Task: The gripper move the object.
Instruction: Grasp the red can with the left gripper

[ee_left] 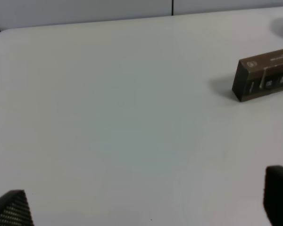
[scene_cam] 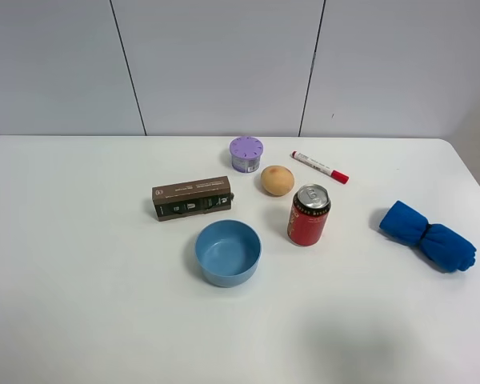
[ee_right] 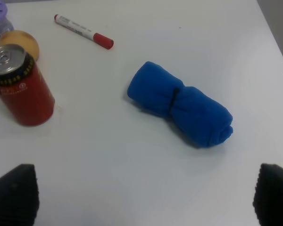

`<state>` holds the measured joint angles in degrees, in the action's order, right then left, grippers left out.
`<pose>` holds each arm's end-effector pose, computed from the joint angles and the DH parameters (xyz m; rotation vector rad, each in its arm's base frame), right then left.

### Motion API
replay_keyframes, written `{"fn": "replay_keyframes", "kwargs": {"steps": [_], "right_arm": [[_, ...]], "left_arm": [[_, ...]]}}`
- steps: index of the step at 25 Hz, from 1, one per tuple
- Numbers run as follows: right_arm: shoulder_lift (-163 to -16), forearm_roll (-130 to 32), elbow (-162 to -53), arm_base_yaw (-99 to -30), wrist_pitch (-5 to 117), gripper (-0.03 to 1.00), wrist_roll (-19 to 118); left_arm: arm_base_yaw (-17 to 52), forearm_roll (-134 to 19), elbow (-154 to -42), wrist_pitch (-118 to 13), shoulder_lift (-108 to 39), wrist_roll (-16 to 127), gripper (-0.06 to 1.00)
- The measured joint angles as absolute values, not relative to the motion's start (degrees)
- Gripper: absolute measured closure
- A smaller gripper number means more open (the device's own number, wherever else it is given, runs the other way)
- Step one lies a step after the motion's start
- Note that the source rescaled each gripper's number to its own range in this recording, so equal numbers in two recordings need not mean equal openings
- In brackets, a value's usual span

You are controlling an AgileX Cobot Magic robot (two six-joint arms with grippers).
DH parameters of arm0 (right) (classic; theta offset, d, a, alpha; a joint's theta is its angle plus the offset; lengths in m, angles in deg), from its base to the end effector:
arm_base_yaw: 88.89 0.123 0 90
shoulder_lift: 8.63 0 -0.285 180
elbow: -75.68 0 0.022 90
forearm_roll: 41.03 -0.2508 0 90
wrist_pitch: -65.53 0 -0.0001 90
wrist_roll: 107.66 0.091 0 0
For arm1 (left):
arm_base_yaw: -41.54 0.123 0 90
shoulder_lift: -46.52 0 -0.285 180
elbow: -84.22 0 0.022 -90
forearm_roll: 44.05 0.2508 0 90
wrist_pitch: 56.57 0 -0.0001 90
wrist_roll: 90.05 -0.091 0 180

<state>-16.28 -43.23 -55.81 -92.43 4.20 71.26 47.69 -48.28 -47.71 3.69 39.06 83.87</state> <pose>-0.0056 0.0034 0.2768 0.0419 2.0496 -0.0042 -0.0058 -0.0065 0.2806 0.0024 2.0191 0.0475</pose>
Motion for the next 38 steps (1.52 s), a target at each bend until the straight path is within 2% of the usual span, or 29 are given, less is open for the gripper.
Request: {"fn": "replay_keyframes", "kwargs": {"steps": [30, 38], "right_arm": [[-16.3, -43.2, -55.8, -92.4, 4.2, -0.03, 71.3], [-16.3, -43.2, -55.8, -92.4, 4.2, -0.03, 71.3]], "left_arm": [[47.7, -48.8, -47.9, 3.7, 39.0, 82.3, -0.06], [47.7, -56.9, -56.2, 3.7, 25.7, 73.8, -0.06]]}}
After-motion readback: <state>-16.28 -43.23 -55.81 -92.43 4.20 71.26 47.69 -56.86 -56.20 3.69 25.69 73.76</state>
